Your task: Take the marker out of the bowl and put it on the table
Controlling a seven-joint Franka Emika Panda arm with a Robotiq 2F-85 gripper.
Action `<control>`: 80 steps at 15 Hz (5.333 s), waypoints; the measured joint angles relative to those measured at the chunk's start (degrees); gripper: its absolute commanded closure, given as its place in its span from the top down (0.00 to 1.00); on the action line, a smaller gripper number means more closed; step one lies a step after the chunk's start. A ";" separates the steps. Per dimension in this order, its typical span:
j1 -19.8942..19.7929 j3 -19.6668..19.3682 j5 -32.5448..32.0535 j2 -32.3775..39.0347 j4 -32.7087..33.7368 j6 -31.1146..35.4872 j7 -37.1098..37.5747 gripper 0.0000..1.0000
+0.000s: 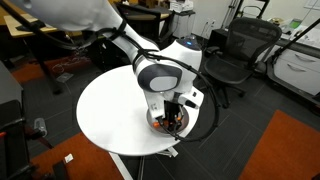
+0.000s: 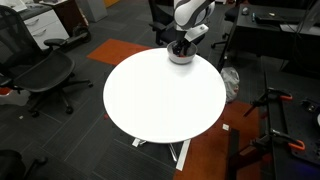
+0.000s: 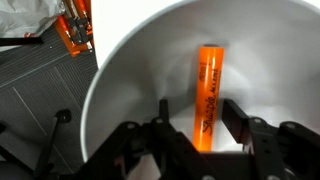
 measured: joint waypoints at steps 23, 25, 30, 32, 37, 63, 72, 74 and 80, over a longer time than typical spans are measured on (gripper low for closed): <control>5.07 -0.04 -1.03 -15.66 -11.71 -0.94 0.06 0.05; 6.73 0.04 -1.58 -17.02 -14.04 -0.32 0.09 0.05; 11.08 0.55 -2.67 -17.88 -18.17 2.14 0.27 0.05; 12.33 1.18 -2.82 -17.79 -19.00 2.23 0.27 0.05; 13.98 3.21 -2.89 -17.42 -20.11 2.31 0.18 0.05; 13.99 4.16 -5.37 -13.29 -20.09 5.39 -0.82 1.00; 14.57 4.33 -5.51 -16.12 -22.67 8.55 -1.07 1.00; 14.75 4.53 -5.54 -18.20 -24.63 9.68 -1.10 1.00; 15.40 4.78 -6.03 -25.50 -30.78 10.32 -1.10 1.00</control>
